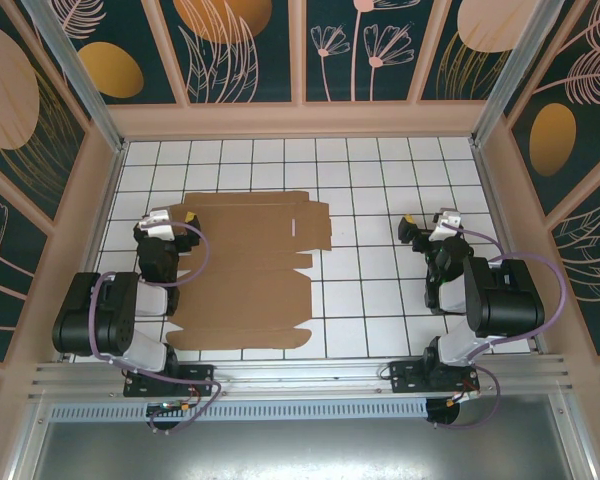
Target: Fold the paper box
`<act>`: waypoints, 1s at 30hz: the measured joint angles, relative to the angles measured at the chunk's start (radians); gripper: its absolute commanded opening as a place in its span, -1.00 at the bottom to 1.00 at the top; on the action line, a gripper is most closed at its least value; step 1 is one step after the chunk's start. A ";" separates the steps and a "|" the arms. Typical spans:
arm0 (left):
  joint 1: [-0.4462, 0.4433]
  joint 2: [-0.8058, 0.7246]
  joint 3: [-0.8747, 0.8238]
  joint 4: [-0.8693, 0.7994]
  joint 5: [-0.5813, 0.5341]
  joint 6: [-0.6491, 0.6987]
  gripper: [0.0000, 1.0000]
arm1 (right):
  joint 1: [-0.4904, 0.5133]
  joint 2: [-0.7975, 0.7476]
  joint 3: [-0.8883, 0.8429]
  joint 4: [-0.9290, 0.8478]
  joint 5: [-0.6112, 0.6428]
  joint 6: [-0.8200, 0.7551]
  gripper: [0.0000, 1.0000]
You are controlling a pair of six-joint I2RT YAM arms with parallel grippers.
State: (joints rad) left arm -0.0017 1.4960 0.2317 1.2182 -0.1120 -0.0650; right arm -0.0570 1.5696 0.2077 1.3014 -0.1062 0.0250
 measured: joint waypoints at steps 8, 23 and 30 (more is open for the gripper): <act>-0.084 -0.330 0.118 -0.276 -0.025 -0.021 0.98 | 0.261 -0.292 0.020 -0.156 0.150 -0.106 0.98; -0.436 -0.509 0.696 -1.213 -0.187 -0.380 0.98 | 0.546 -0.551 0.692 -1.057 0.167 0.289 0.98; -0.436 -0.375 0.618 -1.318 -0.052 -0.538 0.62 | 0.489 -0.443 0.643 -1.303 -0.085 0.487 0.96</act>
State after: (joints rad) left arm -0.4377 1.1213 0.8497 -0.1001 -0.1642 -0.6033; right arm 0.4316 1.1271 0.8505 -0.0017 -0.1909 0.5117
